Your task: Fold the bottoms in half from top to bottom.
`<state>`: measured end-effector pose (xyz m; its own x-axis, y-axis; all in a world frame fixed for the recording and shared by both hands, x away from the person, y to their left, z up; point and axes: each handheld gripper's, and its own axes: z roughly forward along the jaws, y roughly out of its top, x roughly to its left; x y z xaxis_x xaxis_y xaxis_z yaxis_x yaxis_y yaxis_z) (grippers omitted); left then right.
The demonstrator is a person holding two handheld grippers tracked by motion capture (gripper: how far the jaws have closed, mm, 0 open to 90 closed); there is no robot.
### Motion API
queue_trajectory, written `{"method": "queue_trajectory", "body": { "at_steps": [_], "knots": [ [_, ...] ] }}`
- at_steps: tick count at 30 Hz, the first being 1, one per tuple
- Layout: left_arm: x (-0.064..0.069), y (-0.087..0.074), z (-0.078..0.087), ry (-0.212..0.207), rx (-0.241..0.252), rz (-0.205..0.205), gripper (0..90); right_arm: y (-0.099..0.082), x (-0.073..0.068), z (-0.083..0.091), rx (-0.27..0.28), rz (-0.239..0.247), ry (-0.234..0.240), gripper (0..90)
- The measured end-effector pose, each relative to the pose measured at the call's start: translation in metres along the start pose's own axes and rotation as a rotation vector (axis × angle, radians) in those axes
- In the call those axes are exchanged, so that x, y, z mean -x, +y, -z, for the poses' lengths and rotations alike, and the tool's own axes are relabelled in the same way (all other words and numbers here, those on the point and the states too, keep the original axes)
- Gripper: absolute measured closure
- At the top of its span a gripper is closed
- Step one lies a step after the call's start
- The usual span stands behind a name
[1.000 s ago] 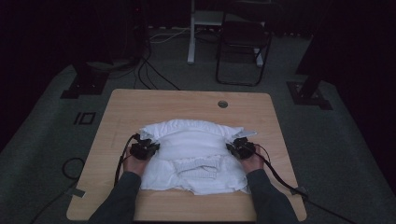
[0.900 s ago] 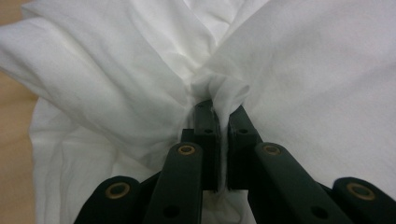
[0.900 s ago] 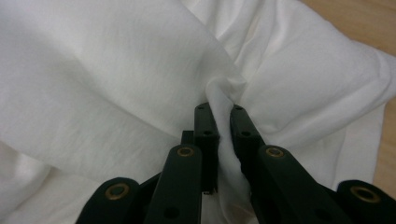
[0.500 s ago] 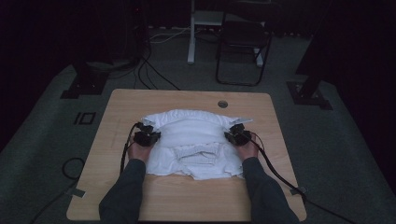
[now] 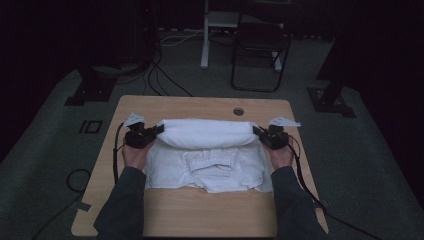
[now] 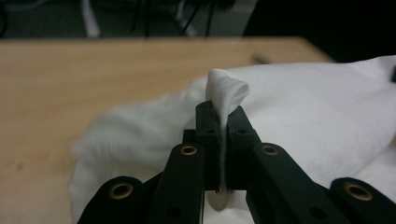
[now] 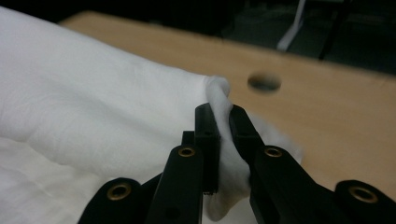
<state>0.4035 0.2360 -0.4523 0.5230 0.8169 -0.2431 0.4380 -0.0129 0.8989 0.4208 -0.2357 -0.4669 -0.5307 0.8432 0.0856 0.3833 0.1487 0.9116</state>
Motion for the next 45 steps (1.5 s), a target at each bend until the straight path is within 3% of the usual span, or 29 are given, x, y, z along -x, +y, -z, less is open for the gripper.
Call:
{"method": "queue_trajectory", "body": {
  "at_steps": [4, 6, 10, 12, 14, 16, 18, 20, 23, 26, 29, 32, 33, 36, 39, 40, 45],
  "knots": [
    [0.007, -0.006, 0.016, -0.039, 0.015, -0.001, 86.9, 0.001, -0.006, 0.023, 0.036, 0.023, 0.032, 84.6],
    [0.008, -0.013, 0.018, -0.048, 0.006, 0.006, 86.8, -0.008, -0.012, 0.03, 0.019, 0.058, 0.033, 84.4],
    [0.004, -0.033, 0.018, -0.068, -0.04, 0.045, 84.0, -0.036, -0.02, 0.032, -0.035, 0.06, 0.065, 82.2],
    [0.002, -0.04, 0.02, -0.065, -0.044, 0.051, 75.1, -0.049, -0.023, 0.032, -0.071, 0.058, 0.074, 77.4],
    [0.001, -0.039, 0.023, -0.037, -0.049, 0.043, 62.0, -0.057, -0.021, 0.033, -0.096, 0.048, 0.102, 61.1],
    [0.003, -0.033, 0.025, -0.031, -0.039, 0.031, 60.1, -0.054, -0.02, 0.038, -0.063, 0.047, 0.08, 48.0],
    [0.009, -0.022, 0.024, -0.02, -0.033, 0.005, 59.4, -0.043, -0.018, 0.043, -0.016, 0.018, 0.078, 45.8],
    [0.021, -0.009, 0.017, -0.013, -0.045, -0.039, 59.6, -0.03, -0.023, 0.043, 0.008, 0.021, 0.071, 47.5],
    [0.035, -0.002, 0.0, -0.008, -0.087, -0.075, 61.0, -0.015, -0.039, 0.029, -0.011, 0.036, 0.072, 54.6],
    [0.043, -0.005, -0.023, -0.016, -0.141, -0.082, 62.3, -0.01, -0.056, 0.004, -0.079, 0.075, 0.048, 57.0],
    [0.047, -0.017, -0.044, -0.03, -0.21, -0.066, 63.9, -0.014, -0.068, -0.02, -0.14, 0.091, 0.044, 57.6],
    [0.053, -0.04, -0.054, -0.034, -0.29, -0.087, 63.9, -0.026, -0.073, -0.031, -0.195, 0.091, 0.039, 58.3],
    [0.053, -0.04, -0.054, -0.034, -0.29, -0.087, 63.9, -0.026, -0.073, -0.031, -0.195, 0.091, 0.039, 58.3],
    [0.055, -0.064, -0.046, -0.03, -0.313, -0.11, 63.9, -0.051, -0.078, -0.026, -0.234, 0.12, 0.04, 59.5],
    [0.056, -0.073, -0.039, -0.028, -0.312, -0.125, 64.3, -0.065, -0.077, -0.018, -0.242, 0.116, 0.038, 60.1],
    [0.058, -0.083, -0.032, -0.006, -0.32, -0.155, 64.4, -0.071, -0.076, -0.014, -0.249, 0.109, 0.032, 60.2],
    [0.058, -0.103, -0.022, 0.03, -0.314, -0.176, 64.5, -0.093, -0.071, -0.006, -0.275, 0.131, 0.0, 62.4]
  ]
}}
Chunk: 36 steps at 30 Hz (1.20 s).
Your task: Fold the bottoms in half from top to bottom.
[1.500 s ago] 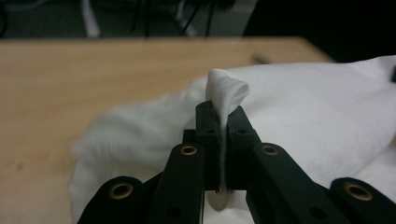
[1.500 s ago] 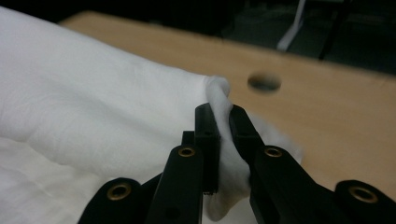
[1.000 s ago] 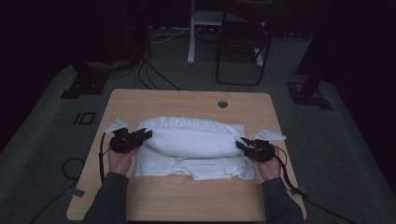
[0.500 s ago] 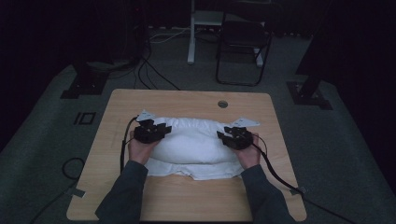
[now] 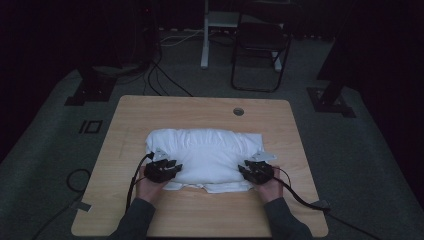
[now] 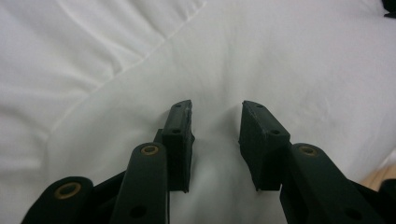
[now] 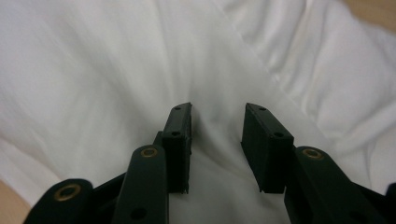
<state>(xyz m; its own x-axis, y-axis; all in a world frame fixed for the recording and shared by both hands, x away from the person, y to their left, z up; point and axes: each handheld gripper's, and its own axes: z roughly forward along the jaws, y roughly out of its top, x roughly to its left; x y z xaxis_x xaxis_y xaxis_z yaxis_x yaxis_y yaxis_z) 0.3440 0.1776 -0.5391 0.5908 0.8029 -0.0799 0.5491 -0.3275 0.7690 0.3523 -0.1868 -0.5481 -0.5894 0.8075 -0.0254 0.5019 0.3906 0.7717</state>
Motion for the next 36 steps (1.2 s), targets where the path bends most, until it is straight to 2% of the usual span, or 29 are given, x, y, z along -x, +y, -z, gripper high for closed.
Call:
{"method": "queue_trajectory", "body": {
  "at_steps": [3, 4, 5, 6, 7, 17, 23, 29, 32, 33, 34, 35, 36],
  "knots": [
    [0.0, -0.004, 0.001, 0.005, -0.002, -0.001, 64.5, -0.007, 0.001, 0.0, -0.017, 0.003, -0.006, 63.2],
    [-0.007, -0.017, 0.001, -0.001, -0.003, 0.027, 64.6, -0.015, 0.002, -0.001, -0.026, 0.012, 0.001, 64.9],
    [-0.007, -0.017, 0.001, -0.001, -0.003, 0.027, 64.9, -0.015, 0.002, -0.001, -0.026, 0.012, 0.001, 64.9],
    [-0.011, -0.021, 0.002, -0.014, 0.003, 0.053, 65.2, -0.016, 0.002, 0.0, -0.022, 0.019, -0.001, 65.6],
    [-0.011, -0.022, 0.003, -0.01, 0.004, 0.052, 65.6, -0.016, 0.001, 0.0, -0.026, 0.02, -0.003, 65.7],
    [-0.006, -0.03, 0.007, -0.007, 0.007, 0.058, 67.3, -0.022, -0.005, 0.008, -0.034, 0.018, 0.013, 67.2],
    [0.002, -0.041, 0.017, -0.026, 0.019, 0.092, 67.2, -0.028, -0.01, 0.014, -0.033, 0.013, 0.024, 67.2],
    [0.005, -0.043, 0.02, -0.027, 0.019, 0.1, 67.0, -0.028, -0.008, 0.014, -0.029, 0.002, 0.034, 67.1],
    [0.004, -0.041, 0.027, -0.029, 0.081, 0.082, 59.4, -0.029, -0.007, 0.014, -0.028, -0.003, 0.04, 67.2],
    [0.004, -0.041, 0.027, -0.029, 0.081, 0.082, 56.1, -0.029, -0.007, 0.014, -0.028, -0.003, 0.04, 67.2],
    [0.003, -0.04, 0.031, -0.011, 0.112, 0.068, 56.1, -0.029, -0.007, 0.014, -0.028, -0.004, 0.042, 67.1],
    [0.001, -0.036, 0.042, 0.044, 0.181, 0.062, 49.0, -0.029, -0.006, 0.014, -0.026, -0.006, 0.047, 67.1],
    [0.001, -0.036, 0.042, 0.044, 0.181, 0.062, 45.1, -0.029, -0.006, 0.014, -0.025, -0.006, 0.048, 67.1]
  ]
}}
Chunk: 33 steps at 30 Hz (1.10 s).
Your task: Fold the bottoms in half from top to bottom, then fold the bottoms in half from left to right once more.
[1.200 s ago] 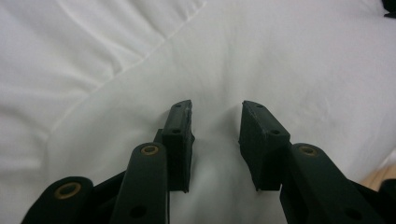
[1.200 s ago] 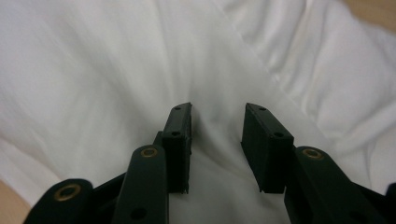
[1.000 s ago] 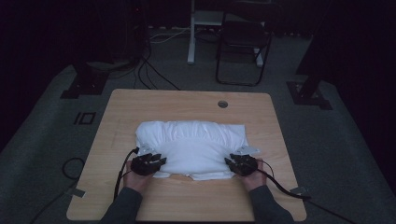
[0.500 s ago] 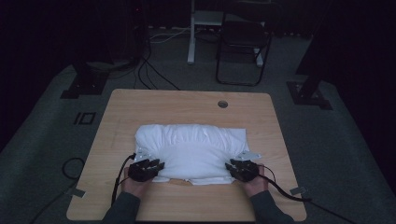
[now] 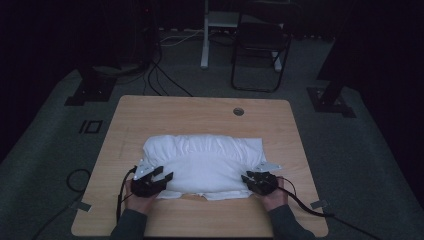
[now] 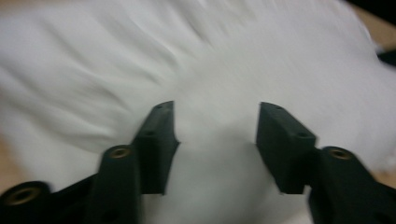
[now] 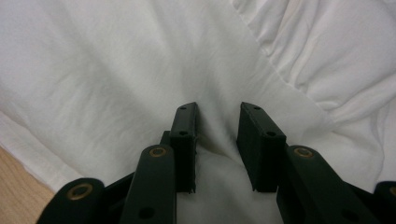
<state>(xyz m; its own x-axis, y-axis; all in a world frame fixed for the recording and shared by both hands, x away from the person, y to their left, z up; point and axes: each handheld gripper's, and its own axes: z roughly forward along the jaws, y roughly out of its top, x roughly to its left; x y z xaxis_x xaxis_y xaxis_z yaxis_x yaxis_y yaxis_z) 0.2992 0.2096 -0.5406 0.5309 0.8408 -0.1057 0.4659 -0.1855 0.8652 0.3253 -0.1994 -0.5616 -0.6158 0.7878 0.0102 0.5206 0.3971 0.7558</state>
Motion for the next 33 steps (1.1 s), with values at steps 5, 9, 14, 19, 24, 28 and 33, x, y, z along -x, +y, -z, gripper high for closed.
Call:
{"method": "queue_trajectory", "body": {
  "at_steps": [5, 9, 14, 19, 24, 28, 33],
  "knots": [
    [-0.024, 0.009, 0.012, 0.154, 0.037, 0.082, 21.7, 0.0, 0.0, 0.0, 0.002, -0.004, 0.003, 66.9],
    [-0.043, 0.01, 0.003, 0.189, 0.006, 0.14, 19.5, 0.0, 0.001, -0.001, 0.003, -0.006, 0.005, 66.8],
    [-0.053, 0.001, -0.013, 0.212, -0.067, 0.171, 19.4, -0.001, 0.001, -0.001, 0.009, -0.003, 0.01, 66.8],
    [-0.055, -0.004, -0.022, 0.228, -0.133, 0.18, 15.9, -0.001, 0.002, -0.001, 0.011, -0.001, 0.011, 66.7],
    [-0.053, -0.005, -0.024, 0.24, -0.148, 0.181, 15.9, -0.001, 0.002, -0.001, 0.013, 0.001, 0.014, 66.6],
    [-0.044, -0.006, -0.024, 0.211, -0.149, 0.168, 20.9, -0.001, 0.002, -0.001, 0.014, 0.0, 0.017, 66.6],
    [-0.042, -0.005, -0.024, 0.141, -0.137, 0.199, 45.3, -0.001, 0.003, -0.001, 0.015, -0.002, 0.019, 66.3]
  ]
}}
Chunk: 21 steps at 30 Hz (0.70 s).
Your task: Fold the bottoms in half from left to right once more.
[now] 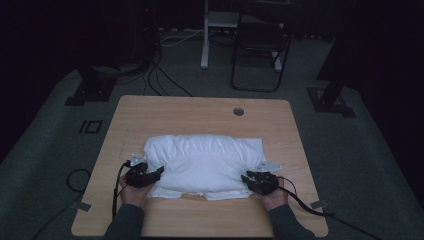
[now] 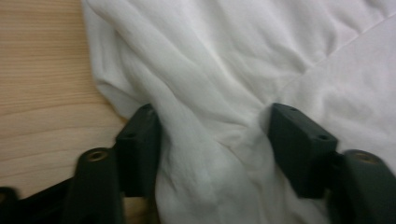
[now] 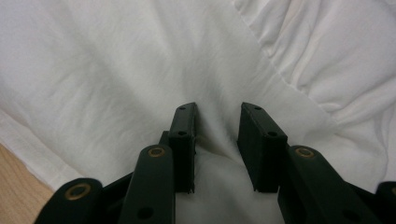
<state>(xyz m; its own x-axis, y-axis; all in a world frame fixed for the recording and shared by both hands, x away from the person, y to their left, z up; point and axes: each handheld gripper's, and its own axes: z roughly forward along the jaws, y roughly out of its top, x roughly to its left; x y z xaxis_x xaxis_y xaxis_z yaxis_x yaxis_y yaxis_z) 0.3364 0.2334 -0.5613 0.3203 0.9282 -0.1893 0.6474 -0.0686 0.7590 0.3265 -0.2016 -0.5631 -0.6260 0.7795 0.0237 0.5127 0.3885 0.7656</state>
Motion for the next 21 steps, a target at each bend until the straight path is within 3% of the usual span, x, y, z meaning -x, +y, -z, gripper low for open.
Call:
{"method": "queue_trajectory", "body": {
  "at_steps": [3, 4, 6, 8, 9, 10, 13, 15, 21],
  "knots": [
    [-0.003, 0.001, 0.0, -0.071, -0.027, 0.018, 66.6, 0.0, 0.0, 0.0, 0.0, -0.001, 0.001, 66.0],
    [-0.003, 0.001, 0.0, -0.071, -0.027, 0.018, 72.5, 0.0, 0.0, 0.0, 0.0, -0.001, 0.001, 66.0],
    [-0.01, 0.001, 0.004, -0.123, -0.02, 0.057, 80.7, 0.001, 0.001, 0.0, -0.003, -0.006, 0.009, 64.8],
    [-0.014, 0.002, 0.009, -0.142, 0.0, 0.079, 82.0, 0.001, 0.002, 0.0, -0.004, -0.01, 0.017, 63.3],
    [-0.021, 0.005, 0.018, -0.18, 0.042, 0.116, 82.2, 0.003, 0.004, 0.002, -0.002, -0.034, 0.042, 60.1],
    [-0.022, 0.007, 0.023, -0.19, 0.055, 0.118, 82.3, 0.005, 0.005, 0.003, 0.006, -0.037, 0.053, 59.0],
    [-0.019, 0.014, 0.032, -0.191, 0.084, 0.083, 82.5, 0.015, 0.003, 0.012, 0.043, -0.031, 0.05, 54.7],
    [-0.018, 0.017, 0.035, -0.199, 0.092, 0.083, 82.4, 0.023, -0.002, 0.017, 0.085, -0.022, 0.053, 53.4],
    [-0.015, 0.024, 0.038, -0.211, 0.113, 0.08, 82.4, 0.052, -0.024, 0.01, 0.128, 0.019, 0.091, 51.3]
  ]
}}
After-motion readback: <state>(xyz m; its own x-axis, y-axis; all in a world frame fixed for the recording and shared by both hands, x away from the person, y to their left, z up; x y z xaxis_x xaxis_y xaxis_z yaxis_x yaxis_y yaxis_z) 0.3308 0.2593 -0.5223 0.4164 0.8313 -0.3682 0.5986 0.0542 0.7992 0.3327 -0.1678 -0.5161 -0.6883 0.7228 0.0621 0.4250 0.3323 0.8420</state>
